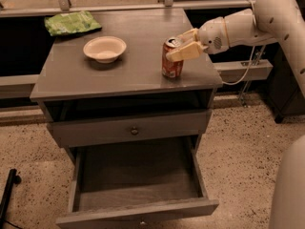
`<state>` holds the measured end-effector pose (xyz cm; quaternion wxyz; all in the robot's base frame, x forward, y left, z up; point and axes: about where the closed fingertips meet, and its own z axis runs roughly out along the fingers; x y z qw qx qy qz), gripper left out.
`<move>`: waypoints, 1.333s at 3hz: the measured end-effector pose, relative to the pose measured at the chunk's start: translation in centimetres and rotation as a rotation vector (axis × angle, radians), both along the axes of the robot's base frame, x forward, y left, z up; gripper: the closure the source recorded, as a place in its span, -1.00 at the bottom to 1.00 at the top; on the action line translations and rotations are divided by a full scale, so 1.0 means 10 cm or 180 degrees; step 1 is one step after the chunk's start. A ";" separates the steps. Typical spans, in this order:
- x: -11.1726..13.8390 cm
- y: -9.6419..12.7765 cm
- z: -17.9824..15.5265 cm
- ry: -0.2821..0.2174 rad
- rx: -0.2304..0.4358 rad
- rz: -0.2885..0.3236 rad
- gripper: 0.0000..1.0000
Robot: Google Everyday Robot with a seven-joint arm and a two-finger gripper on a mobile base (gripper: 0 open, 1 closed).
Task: Pick coke can from middle drawer and place on counter
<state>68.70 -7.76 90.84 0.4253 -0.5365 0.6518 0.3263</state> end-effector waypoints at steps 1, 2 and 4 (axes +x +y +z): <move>0.00 0.00 0.00 -0.0001 -0.0003 0.0000 -0.91; 0.00 0.00 0.01 -0.0013 -0.0030 0.0003 -1.00; -0.10 -0.52 0.60 -0.0629 -0.0489 -0.0108 -1.00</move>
Offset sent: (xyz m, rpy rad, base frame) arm -0.0007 -0.0071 0.0075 -0.0335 -0.0174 -0.0073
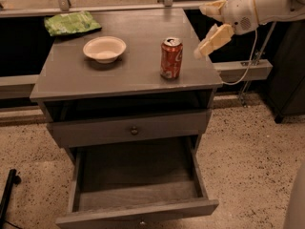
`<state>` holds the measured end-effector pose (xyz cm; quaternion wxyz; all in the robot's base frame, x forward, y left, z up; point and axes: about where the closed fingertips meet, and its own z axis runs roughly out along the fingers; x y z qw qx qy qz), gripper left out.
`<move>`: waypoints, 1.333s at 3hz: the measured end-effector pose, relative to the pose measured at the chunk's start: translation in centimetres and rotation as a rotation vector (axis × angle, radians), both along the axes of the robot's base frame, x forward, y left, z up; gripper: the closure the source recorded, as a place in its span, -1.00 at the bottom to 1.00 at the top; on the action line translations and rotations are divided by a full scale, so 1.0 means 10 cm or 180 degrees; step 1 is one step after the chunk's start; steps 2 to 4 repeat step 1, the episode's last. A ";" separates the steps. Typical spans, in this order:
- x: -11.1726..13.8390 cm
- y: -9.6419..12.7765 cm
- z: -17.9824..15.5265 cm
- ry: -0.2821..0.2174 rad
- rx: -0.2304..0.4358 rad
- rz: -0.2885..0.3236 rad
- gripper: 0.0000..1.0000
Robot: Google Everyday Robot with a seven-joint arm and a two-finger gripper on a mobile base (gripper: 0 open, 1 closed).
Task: Pick coke can from middle drawer and place on counter
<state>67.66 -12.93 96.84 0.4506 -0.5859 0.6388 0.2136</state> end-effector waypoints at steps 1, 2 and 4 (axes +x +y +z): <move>0.00 0.00 0.00 0.0000 0.0000 0.0000 -1.00; 0.00 0.00 0.00 0.0000 0.0000 0.0000 -1.00; 0.00 0.00 0.00 0.0000 0.0000 0.0000 -1.00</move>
Offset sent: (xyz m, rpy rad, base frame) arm 0.0000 0.0000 0.0000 0.0000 0.0000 0.0000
